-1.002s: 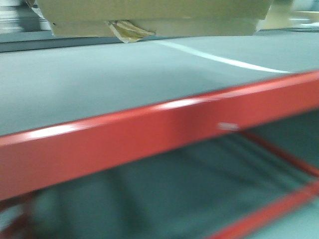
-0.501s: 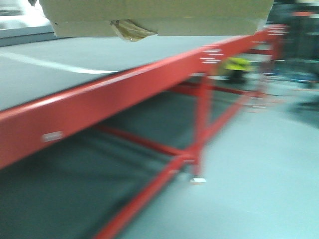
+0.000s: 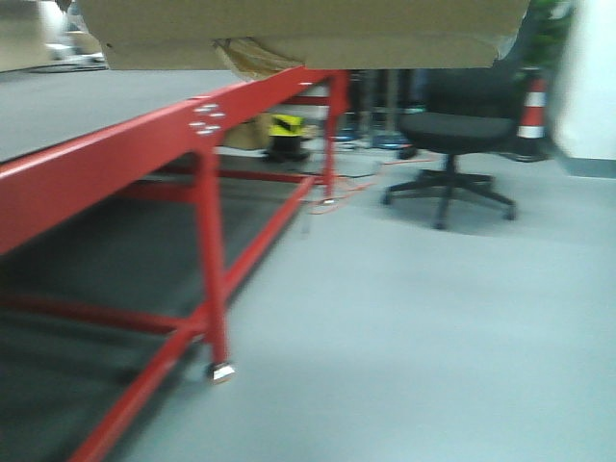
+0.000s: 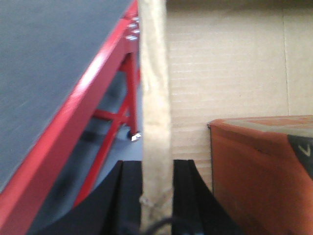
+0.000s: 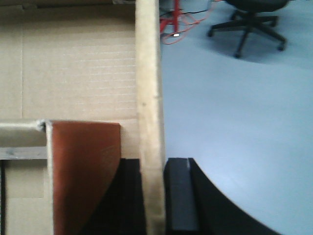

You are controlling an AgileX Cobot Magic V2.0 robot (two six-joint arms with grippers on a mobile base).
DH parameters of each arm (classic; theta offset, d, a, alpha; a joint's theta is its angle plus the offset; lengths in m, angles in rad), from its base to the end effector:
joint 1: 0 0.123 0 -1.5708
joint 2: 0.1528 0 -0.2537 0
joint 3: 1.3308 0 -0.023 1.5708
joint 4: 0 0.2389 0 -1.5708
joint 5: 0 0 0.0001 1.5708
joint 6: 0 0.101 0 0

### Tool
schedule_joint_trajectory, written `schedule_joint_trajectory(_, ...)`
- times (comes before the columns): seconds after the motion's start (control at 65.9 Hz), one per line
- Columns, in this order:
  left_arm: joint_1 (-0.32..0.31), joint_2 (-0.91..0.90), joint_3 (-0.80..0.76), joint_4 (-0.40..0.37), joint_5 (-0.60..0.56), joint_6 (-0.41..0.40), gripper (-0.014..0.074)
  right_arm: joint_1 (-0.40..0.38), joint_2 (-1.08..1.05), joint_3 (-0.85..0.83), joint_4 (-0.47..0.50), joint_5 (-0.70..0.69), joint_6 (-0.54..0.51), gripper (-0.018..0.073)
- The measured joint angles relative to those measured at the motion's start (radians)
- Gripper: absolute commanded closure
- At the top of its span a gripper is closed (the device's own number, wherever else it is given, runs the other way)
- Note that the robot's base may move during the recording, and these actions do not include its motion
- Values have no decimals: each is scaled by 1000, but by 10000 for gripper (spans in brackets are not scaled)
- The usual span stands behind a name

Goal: Stack two boxes on right shelf middle
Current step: 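Hold the box stack with both grippers while driving to the steel shelf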

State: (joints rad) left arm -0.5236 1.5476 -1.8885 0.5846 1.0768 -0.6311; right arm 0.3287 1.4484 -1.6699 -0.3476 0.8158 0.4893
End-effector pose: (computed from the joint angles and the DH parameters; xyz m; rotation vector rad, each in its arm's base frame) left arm 0.2972 -0.1149 0.4470 -0.0880 2.0596 0.0211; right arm 0.3065 0.0780 0.4261 0.0716 2.0314 0.1050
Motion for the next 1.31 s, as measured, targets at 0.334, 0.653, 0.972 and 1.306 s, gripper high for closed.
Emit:
schedule_joint_trajectory(0.334,0,0,0,0,0,0,708,0,0,0,-2,0,0,720)
schedule_joint_trajectory(0.653,0,0,0,0,0,0,708,0,0,0,-2,0,0,720)
schedule_joint_trajectory(0.972,0,0,0,0,0,0,708,0,0,0,-2,-3,0,720)
schedule_joint_trajectory(1.306,0,0,0,0,0,0,708,0,0,0,-2,-8,0,720)
